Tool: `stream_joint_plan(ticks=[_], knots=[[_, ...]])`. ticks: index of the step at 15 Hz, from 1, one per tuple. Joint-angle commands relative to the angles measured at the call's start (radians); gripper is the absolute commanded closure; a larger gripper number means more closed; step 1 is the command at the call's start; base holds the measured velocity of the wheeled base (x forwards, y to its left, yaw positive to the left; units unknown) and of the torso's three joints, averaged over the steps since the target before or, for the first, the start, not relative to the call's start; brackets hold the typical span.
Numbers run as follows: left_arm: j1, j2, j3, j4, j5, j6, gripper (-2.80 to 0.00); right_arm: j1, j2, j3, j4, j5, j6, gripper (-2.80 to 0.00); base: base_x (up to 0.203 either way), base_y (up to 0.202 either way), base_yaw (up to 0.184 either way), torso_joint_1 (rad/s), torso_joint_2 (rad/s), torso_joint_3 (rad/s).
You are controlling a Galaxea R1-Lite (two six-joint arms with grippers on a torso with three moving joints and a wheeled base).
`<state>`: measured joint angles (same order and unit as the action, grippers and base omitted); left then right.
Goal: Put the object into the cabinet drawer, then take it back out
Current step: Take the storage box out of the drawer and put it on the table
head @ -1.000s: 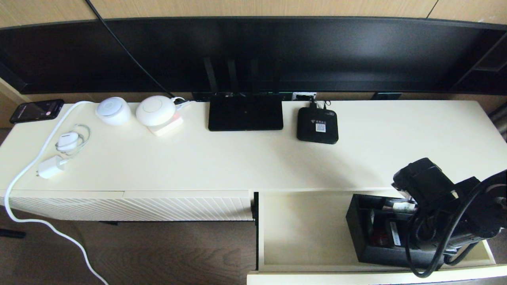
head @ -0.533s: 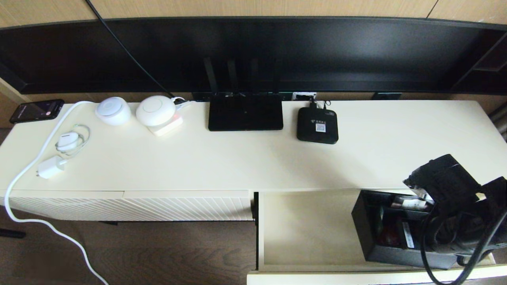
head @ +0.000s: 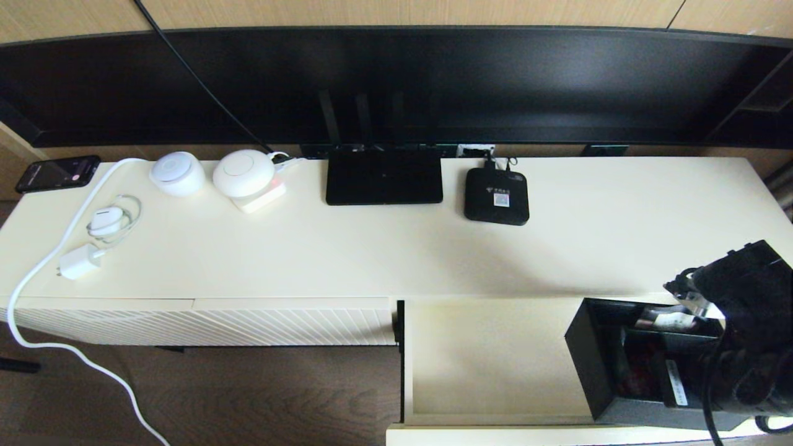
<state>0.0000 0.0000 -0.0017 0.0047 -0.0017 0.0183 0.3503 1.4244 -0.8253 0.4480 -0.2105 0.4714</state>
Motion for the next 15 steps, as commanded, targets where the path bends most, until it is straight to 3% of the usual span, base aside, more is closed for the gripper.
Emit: stream_joint_plan(ticks=[1, 5, 15], knots=[[0.0, 0.002, 0.0, 0.0, 0.0, 0.0, 0.0, 0.005, -0.057, -0.008, 0.004, -0.023, -0.001, 0.0, 0.0, 0.0, 0.0, 0.0, 0.0, 0.0], [0.0, 0.002, 0.0, 0.0, 0.0, 0.0, 0.0, -0.005, -0.059, -0.091, 0.003, -0.074, -0.049, 0.0, 0.0, 0.0, 0.0, 0.0, 0.0, 0.0], [0.0, 0.002, 0.0, 0.0, 0.0, 0.0, 0.0, -0.073, 0.204, -0.367, -0.071, -0.099, -0.078, 0.0, 0.0, 0.0, 0.0, 0.0, 0.0, 0.0]])
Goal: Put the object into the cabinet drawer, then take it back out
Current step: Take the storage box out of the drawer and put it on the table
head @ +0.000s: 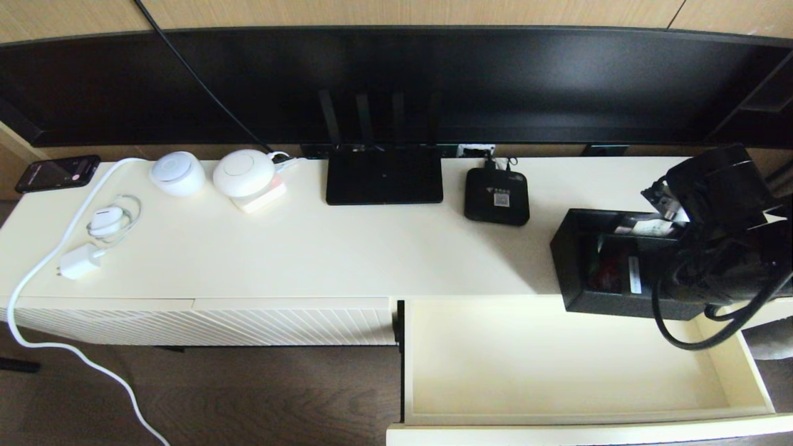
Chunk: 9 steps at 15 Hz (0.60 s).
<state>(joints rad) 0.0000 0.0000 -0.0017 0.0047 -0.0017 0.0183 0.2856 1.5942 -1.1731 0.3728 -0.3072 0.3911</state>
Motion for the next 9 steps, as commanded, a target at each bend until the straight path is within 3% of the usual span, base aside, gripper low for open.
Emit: stream_joint_plan(ticks=[1, 9], knots=[[0.0, 0.002, 0.0, 0.0, 0.0, 0.0, 0.0, -0.015, 0.041, -0.041, 0.002, -0.003, -0.01, 0.0, 0.0, 0.0, 0.0, 0.0, 0.0, 0.0], [0.0, 0.002, 0.0, 0.0, 0.0, 0.0, 0.0, -0.041, 0.096, -0.134, -0.038, 0.002, -0.034, 0.0, 0.0, 0.0, 0.0, 0.0, 0.0, 0.0]])
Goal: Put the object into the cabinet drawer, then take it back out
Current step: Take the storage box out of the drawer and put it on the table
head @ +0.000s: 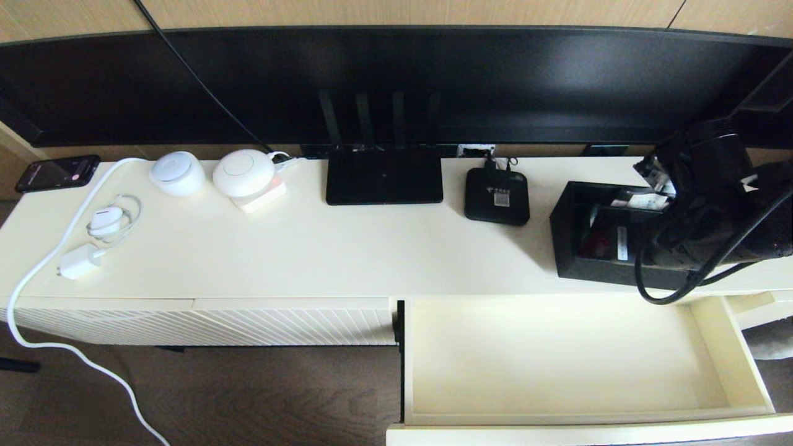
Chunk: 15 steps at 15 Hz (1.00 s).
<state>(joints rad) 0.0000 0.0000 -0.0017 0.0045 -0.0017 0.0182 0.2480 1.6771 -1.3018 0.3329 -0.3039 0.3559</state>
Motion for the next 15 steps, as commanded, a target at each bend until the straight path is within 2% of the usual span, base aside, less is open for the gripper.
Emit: stream_joint_plan(ticks=[1, 3, 12, 15], knots=[[0.0, 0.002, 0.0, 0.0, 0.0, 0.0, 0.0, -0.012, 0.021, -0.003, -0.032, -0.003, 0.0, 0.0, 0.0, 0.0, 0.0, 0.0, 0.0, 0.0], [0.0, 0.001, 0.0, 0.0, 0.0, 0.0, 0.0, -0.013, 0.039, 0.005, -0.067, -0.003, -0.003, 0.0, 0.0, 0.0, 0.0, 0.0, 0.0, 0.0], [0.0, 0.002, 0.0, 0.0, 0.0, 0.0, 0.0, -0.012, 0.024, -0.002, -0.071, -0.003, -0.018, 0.0, 0.0, 0.0, 0.0, 0.0, 0.0, 0.0], [0.0, 0.002, 0.0, 0.0, 0.0, 0.0, 0.0, -0.013, 0.0, 0.038, -0.106, 0.001, -0.074, 0.0, 0.0, 0.0, 0.0, 0.0, 0.0, 0.0]])
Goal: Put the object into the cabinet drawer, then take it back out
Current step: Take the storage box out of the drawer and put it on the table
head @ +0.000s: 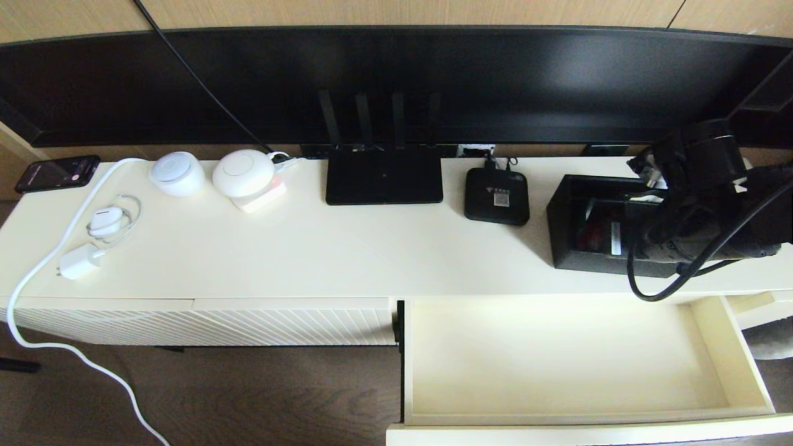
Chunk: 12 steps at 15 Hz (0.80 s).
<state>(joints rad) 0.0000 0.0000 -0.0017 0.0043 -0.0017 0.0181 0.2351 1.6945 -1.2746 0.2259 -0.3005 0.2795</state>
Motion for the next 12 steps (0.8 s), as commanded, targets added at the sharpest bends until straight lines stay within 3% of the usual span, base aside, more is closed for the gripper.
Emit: stream_joint_plan(ticks=[1, 2, 7, 12], knots=[[0.0, 0.002, 0.0, 0.0, 0.0, 0.0, 0.0, 0.0, -0.023, 0.036, -0.043, -0.001, -0.037, 0.0, 0.0, 0.0, 0.0, 0.0, 0.0, 0.0], [0.0, 0.002, 0.0, 0.0, 0.0, 0.0, 0.0, 0.0, -0.029, 0.054, -0.069, 0.0, -0.063, -2.8, 0.0, 0.0, 0.0, 0.0, 0.0, 0.0], [0.0, 0.002, 0.0, 0.0, 0.0, 0.0, 0.0, -0.008, -0.033, 0.04, -0.066, 0.001, -0.066, -2.8, 0.0, 0.0, 0.0, 0.0, 0.0, 0.0], [0.0, 0.001, 0.0, 0.0, 0.0, 0.0, 0.0, -0.008, -0.183, 0.047, -0.056, -0.005, -0.088, -2.8, 0.0, 0.0, 0.0, 0.0, 0.0, 0.0]])
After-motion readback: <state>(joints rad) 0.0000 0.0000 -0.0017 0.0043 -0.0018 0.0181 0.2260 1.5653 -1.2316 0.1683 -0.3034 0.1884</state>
